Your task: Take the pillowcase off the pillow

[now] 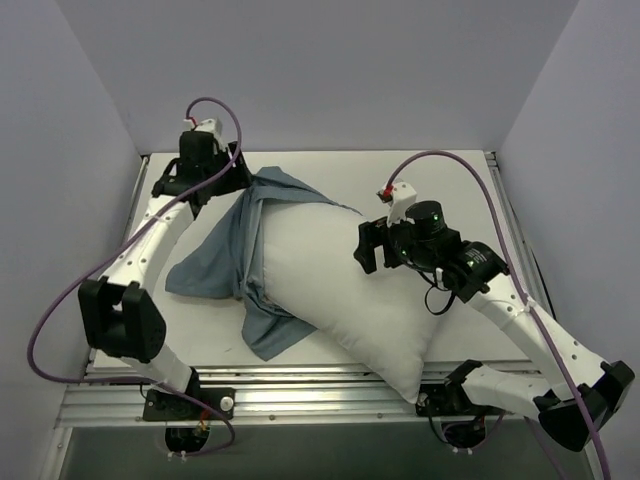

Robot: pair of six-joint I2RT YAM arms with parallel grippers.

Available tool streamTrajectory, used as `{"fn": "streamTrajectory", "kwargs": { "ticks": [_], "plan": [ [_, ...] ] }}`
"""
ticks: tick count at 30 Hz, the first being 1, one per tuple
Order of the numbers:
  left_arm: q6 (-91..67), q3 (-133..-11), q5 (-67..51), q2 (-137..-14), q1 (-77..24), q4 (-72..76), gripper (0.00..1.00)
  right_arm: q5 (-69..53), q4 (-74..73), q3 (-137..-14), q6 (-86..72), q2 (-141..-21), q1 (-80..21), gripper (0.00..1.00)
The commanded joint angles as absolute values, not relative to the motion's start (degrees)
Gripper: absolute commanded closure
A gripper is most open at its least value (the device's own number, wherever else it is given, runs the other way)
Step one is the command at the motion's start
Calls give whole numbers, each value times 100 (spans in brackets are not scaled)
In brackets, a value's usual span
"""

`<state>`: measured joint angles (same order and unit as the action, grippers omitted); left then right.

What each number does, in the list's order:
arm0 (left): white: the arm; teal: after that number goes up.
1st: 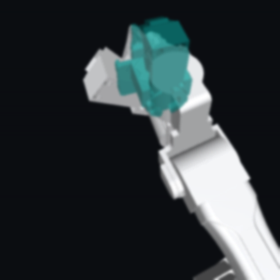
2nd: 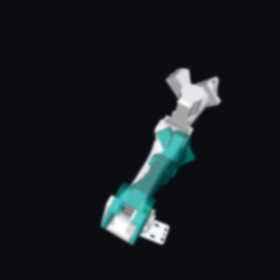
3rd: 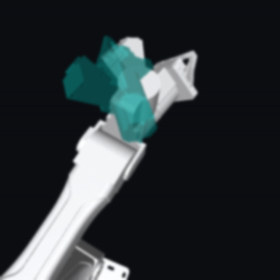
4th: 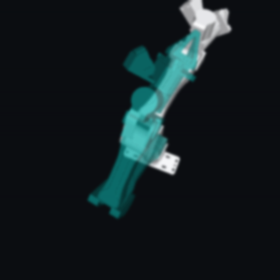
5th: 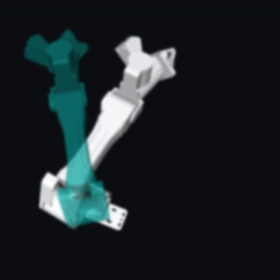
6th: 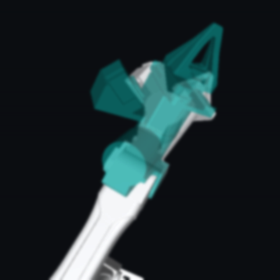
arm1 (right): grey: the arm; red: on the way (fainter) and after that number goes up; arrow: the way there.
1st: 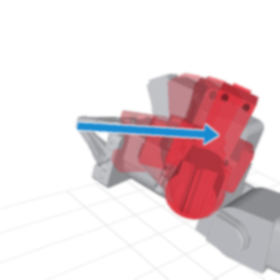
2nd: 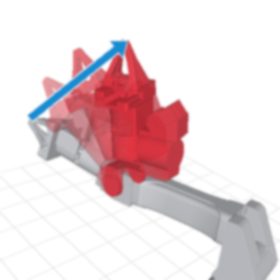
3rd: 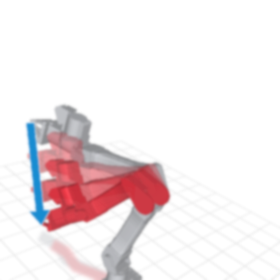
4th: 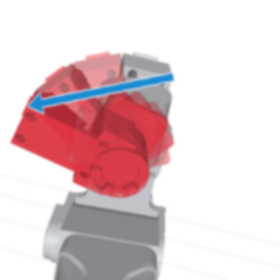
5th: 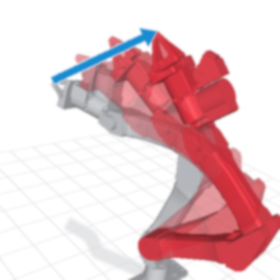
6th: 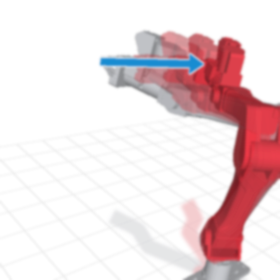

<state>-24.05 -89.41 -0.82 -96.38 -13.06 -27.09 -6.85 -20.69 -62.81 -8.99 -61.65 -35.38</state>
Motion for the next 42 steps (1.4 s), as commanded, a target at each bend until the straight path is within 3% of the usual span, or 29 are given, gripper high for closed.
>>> {"fn": "streamTrajectory", "kwargs": {
  "ticks": [1, 8, 15, 25, 28, 29, 31, 41, 42],
  "plan": [
    [-2330, -8588, 0, -8353, -1230, -1960, 27, -291, -1838, -6565, -756, -6389, -3638, 16],
    [-2347, -6884, 0, -6497, -1301, -2109, 17, 613, -1424, -6759, -256, -6898, -4990, 9],
    [-2697, -5170, 9, -4775, -1397, -2715, 15, 1774, -1301, -6820, 430, -8197, -6423, 0],
    [-3392, -3622, -202, -3946, -1476, -2638, 14, 2979, -704, -6627, 765, -9764, -6733, 2],
    [-3471, -3490, -255, -4034, -1555, -2418, 14, 2927, -590, -6688, 730, -9940, -6636, 45],
    [-3489, -3463, -264, -4069, -1582, -2347, 14, 2918, -563, -6697, 712, -9940, -6618, 79],
    [-3550, -3375, -264, -4192, -1730, -2102, 14, 2760, -510, -6741, 668, -9897, -6566, 97],
    [-3533, -3226, 509, -5176, -2610, -1046, 16, 2277, -597, -6899, 563, -9457, -6478, 100],
    [-3525, -3243, 562, -5351, -2610, -968, 19, 2276, -641, -6926, 563, -9379, -6478, 100]
  ]
}}
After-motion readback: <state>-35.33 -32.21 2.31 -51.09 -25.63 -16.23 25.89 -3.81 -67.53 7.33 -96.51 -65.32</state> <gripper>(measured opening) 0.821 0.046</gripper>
